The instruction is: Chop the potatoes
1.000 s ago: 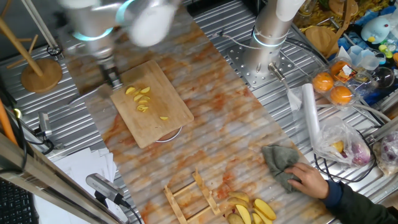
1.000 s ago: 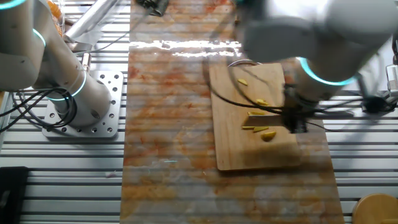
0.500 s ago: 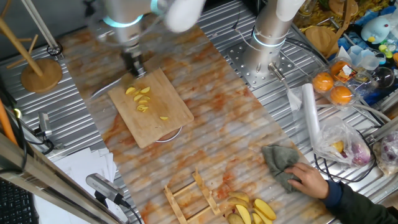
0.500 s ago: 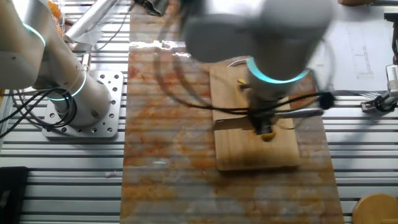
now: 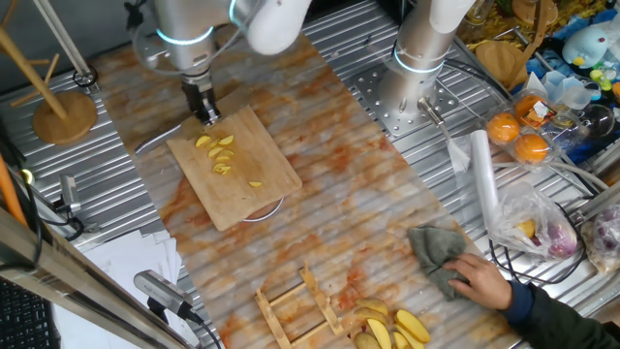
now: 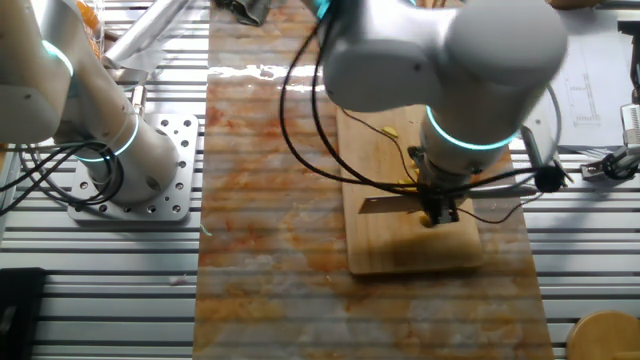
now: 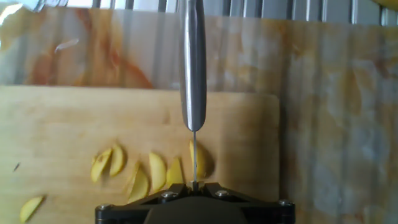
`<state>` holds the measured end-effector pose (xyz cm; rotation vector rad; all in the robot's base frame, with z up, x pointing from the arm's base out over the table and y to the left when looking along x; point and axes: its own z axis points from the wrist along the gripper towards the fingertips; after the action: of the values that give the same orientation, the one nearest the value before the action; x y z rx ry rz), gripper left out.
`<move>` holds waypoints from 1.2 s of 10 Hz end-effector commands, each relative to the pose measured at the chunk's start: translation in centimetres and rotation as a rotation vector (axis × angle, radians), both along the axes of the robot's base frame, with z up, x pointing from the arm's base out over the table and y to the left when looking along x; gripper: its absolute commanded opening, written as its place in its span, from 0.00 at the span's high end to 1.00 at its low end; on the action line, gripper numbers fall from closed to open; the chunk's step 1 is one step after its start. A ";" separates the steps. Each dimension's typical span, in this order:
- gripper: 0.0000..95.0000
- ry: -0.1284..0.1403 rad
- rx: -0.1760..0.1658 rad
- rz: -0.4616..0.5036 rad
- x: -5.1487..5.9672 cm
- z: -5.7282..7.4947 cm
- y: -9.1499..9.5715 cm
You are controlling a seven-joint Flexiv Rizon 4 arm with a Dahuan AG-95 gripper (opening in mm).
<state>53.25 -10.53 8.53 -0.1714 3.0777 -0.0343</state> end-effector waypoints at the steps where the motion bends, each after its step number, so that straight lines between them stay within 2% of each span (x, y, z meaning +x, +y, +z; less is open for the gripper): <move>1: 1.00 -0.003 -0.007 -0.007 -0.1 0.1 0.0; 3: 1.00 -0.005 -0.012 -0.014 -0.1 0.1 0.0; 4: 1.00 -0.003 -0.005 -0.015 -0.1 0.1 0.0; 6: 1.00 -0.018 0.008 0.013 -0.1 0.0 0.0; 7: 1.00 -0.021 0.007 -0.006 -0.1 0.0 0.0; 9: 1.00 0.008 -0.019 -0.071 -0.1 0.0 0.0; 10: 1.00 0.025 -0.084 -0.082 -0.1 0.0 0.0; 11: 1.00 0.026 -0.112 -0.097 -0.1 0.0 0.0; 12: 1.00 0.029 -0.111 -0.097 -0.1 0.0 0.0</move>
<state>53.28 -10.37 8.45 -0.0619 3.0788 -0.1200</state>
